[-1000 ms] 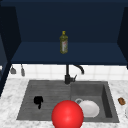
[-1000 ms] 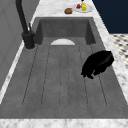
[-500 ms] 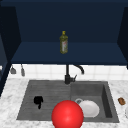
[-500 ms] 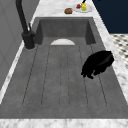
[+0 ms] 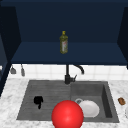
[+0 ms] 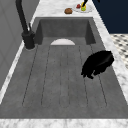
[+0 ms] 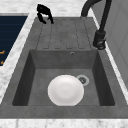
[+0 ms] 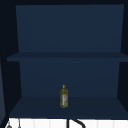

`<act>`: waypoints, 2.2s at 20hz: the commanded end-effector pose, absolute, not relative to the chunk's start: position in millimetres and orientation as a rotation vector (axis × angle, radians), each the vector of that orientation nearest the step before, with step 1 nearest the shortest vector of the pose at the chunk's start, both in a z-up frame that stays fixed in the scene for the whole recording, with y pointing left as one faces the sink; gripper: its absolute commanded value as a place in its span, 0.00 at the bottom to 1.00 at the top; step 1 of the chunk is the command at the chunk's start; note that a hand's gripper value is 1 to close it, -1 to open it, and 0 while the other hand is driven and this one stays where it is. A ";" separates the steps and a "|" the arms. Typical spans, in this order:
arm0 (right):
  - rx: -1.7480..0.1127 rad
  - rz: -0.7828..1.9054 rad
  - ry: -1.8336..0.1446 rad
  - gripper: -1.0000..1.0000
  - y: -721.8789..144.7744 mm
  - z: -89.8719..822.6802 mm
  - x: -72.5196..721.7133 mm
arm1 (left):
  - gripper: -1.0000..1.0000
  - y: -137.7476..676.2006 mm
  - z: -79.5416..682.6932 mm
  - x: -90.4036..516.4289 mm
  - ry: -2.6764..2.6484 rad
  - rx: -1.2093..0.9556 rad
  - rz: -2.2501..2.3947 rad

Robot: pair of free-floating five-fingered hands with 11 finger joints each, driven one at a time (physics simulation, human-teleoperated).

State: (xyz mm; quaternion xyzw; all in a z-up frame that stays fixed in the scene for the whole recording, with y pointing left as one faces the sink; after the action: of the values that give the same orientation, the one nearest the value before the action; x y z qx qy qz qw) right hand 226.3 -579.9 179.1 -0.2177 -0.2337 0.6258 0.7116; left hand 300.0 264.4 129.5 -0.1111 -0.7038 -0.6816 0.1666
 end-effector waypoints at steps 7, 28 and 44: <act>-0.490 1.378 -0.550 0.00 -598.0 173.7 249.7 | 0.50 264.4 129.5 300.0 -2.003 -0.316 -1.940; -0.569 1.382 -0.520 0.00 -595.4 133.6 246.7 | 0.50 264.4 129.5 300.0 -2.003 -0.316 -1.940; -1.063 1.351 -0.751 1.00 -569.9 93.7 219.4 | 0.50 264.4 129.5 300.0 -2.003 -0.316 -1.940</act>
State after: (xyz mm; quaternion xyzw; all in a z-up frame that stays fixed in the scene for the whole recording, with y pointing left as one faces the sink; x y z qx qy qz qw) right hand 233.0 -570.1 109.3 -0.4709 -0.3110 0.5773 0.5901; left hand 300.0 264.4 129.5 -0.1111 -0.7038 -0.6816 0.1666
